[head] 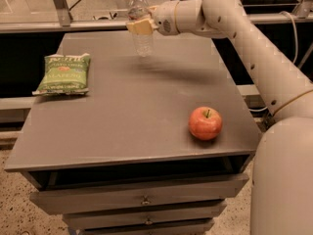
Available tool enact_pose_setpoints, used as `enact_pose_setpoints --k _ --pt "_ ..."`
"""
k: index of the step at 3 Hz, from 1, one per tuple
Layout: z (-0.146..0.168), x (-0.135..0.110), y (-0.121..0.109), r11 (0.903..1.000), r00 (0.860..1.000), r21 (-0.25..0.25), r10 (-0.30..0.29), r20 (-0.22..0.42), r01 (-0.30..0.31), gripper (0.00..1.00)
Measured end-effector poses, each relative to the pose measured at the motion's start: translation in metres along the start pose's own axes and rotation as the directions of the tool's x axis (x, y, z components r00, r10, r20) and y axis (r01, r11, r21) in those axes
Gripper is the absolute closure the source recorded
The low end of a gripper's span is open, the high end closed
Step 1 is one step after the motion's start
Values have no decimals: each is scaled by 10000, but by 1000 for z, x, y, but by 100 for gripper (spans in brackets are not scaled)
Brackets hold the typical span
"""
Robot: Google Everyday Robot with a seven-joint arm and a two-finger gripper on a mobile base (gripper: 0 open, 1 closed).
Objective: Move water bottle near green jalapeno chip bag
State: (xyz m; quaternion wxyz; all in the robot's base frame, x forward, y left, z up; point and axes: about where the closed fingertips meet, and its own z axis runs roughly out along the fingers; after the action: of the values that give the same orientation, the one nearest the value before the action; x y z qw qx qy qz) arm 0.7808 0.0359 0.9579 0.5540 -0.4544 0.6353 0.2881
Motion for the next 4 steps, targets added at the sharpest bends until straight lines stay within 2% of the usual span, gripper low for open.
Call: enact_pose_setpoints --k 1,2,4 --pt "10 3 12 9994 10000 -342 12 72 -10 100" --pt "44 -11 41 9934 9984 -1146 -16 566 81 100" --pt "106 -27 95 9713 9948 -2372 398 941 -164 100"
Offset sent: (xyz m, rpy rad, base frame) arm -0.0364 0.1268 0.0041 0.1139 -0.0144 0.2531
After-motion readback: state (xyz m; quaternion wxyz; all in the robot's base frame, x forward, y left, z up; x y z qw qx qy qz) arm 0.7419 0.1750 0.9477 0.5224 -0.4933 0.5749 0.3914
